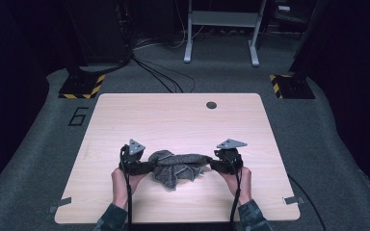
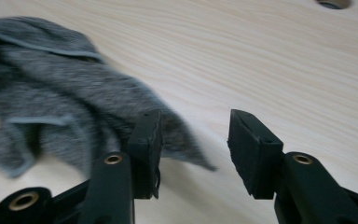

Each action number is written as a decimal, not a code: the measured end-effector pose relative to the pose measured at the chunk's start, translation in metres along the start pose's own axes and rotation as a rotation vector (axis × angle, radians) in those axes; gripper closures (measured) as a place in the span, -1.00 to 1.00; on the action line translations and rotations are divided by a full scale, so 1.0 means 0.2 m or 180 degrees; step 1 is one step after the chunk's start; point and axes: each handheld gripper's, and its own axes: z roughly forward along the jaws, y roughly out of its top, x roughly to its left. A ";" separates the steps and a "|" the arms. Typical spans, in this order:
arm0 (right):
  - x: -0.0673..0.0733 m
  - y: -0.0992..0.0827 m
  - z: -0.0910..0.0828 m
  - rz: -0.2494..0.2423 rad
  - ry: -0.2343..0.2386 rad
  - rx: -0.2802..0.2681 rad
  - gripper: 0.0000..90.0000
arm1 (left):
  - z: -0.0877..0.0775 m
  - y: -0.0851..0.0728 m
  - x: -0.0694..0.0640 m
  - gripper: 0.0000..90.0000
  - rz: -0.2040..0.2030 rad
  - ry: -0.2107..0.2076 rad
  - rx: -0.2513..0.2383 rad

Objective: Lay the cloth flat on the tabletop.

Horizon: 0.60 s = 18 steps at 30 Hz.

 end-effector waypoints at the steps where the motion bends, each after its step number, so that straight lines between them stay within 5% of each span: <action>1: 0.02 0.00 -0.01 0.0011 0.0096 -0.0013 0.25 | -0.01 0.00 -0.01 -0.31 0.0017 -0.0021 -0.0008; 6: 0.11 -0.03 -0.01 -0.0226 0.0395 0.0156 0.48 | -0.04 0.00 -0.06 -0.19 0.0124 -0.0135 -0.0002; 13: 0.10 -0.01 0.18 -0.0298 0.0380 0.0411 0.58 | 0.06 -0.01 -0.09 -0.08 0.0229 -0.0116 0.0172; 18: 0.07 0.03 0.30 -0.0247 0.0295 0.0515 0.49 | 0.15 -0.03 -0.04 -0.13 0.0265 0.0087 0.0369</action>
